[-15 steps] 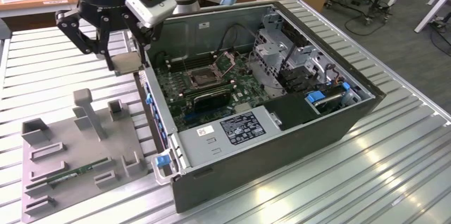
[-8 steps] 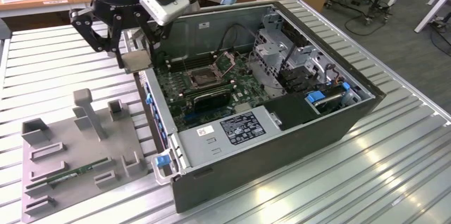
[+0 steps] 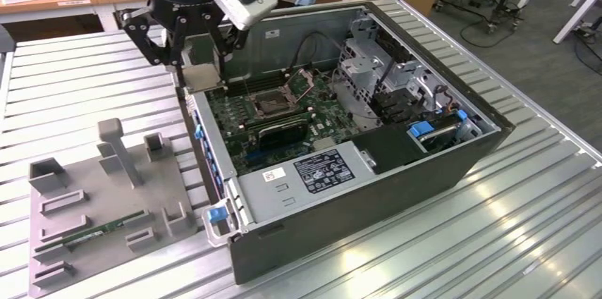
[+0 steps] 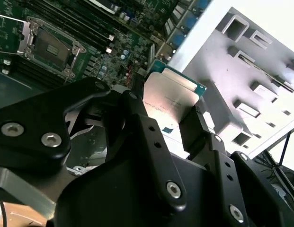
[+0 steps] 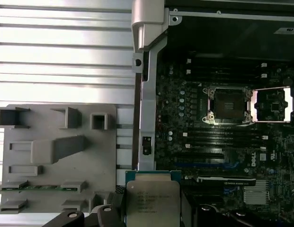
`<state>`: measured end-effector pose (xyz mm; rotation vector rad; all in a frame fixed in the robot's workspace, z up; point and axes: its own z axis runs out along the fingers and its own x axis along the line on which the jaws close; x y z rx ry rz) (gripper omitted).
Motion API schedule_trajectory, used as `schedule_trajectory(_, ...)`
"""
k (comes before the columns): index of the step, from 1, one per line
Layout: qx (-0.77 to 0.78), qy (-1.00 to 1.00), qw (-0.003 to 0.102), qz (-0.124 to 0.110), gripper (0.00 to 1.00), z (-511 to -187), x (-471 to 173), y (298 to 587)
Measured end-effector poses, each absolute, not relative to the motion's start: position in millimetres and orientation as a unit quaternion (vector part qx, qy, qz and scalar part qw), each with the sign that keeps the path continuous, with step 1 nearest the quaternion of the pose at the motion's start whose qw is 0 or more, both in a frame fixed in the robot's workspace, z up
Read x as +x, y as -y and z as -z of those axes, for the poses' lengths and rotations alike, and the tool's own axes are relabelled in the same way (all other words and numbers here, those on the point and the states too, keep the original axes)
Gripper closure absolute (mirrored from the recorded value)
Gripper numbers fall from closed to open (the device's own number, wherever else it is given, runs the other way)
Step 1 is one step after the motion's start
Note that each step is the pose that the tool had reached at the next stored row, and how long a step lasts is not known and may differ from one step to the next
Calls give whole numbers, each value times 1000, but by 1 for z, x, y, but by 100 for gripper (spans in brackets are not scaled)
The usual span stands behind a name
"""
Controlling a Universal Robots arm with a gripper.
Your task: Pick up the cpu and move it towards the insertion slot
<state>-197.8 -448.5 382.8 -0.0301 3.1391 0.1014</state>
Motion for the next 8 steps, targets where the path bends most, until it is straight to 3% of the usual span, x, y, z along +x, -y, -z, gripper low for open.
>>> schedule_trajectory(8, -10, -999, 0, -32, 45, -382, -179, 448)
